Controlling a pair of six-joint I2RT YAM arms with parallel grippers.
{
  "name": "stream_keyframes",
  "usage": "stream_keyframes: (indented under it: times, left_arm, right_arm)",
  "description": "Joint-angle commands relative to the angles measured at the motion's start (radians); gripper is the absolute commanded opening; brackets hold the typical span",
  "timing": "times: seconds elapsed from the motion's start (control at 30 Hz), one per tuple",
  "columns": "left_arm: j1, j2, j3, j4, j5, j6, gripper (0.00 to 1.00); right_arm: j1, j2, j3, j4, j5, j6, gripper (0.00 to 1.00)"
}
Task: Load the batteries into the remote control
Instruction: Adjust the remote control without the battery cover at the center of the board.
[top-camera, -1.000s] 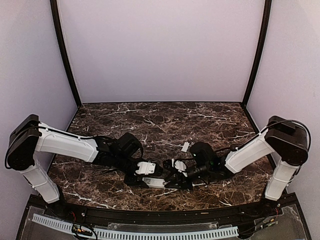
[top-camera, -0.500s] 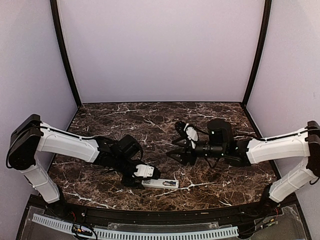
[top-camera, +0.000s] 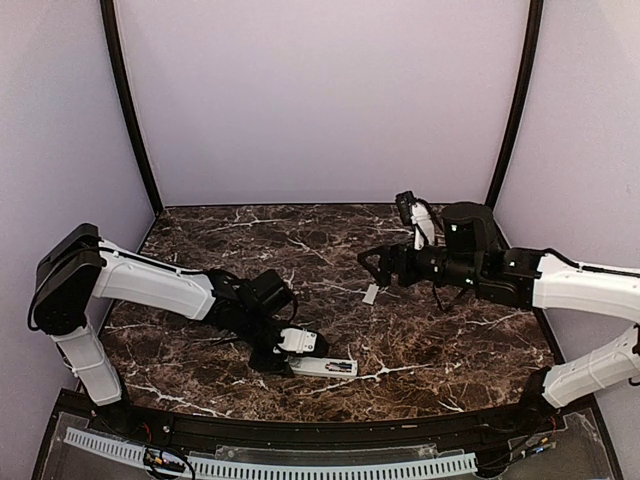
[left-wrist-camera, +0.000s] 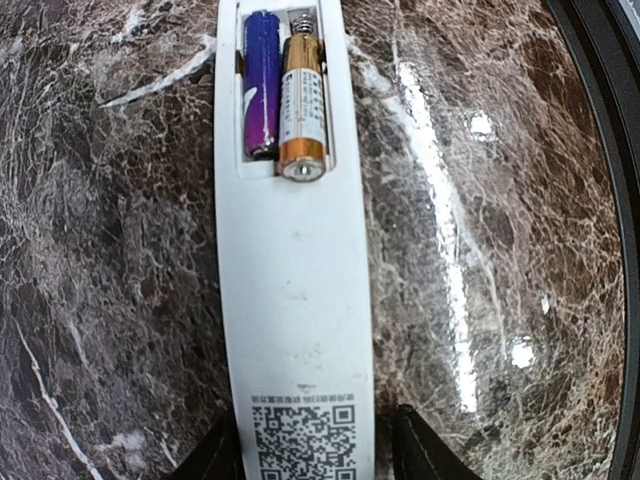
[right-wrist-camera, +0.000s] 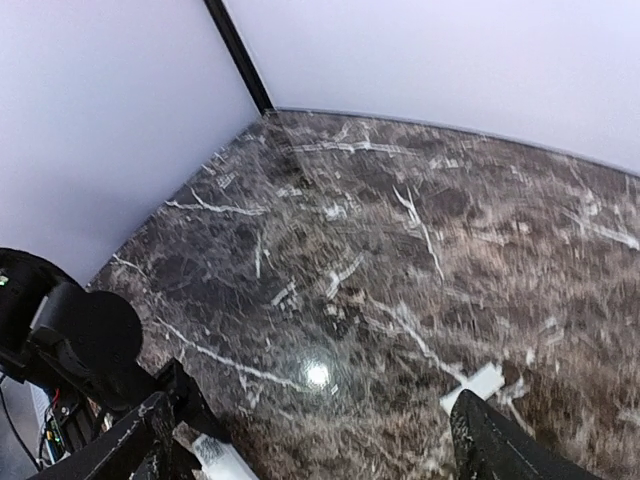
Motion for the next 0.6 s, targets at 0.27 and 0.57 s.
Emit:
stream_keyframes:
  times: [0.27, 0.57]
  left_arm:
    - [-0.071, 0.066, 0.065, -0.082, -0.026, -0.224, 0.39]
    - [-0.091, 0.034, 0.064, -0.073, -0.035, -0.335, 0.47]
  right_arm:
    - [0.009, 0.17, 0.083, -0.588, -0.073, 0.444, 0.76]
    - [0.078, 0.278, 0.094, -0.54, -0.167, 0.459, 0.94]
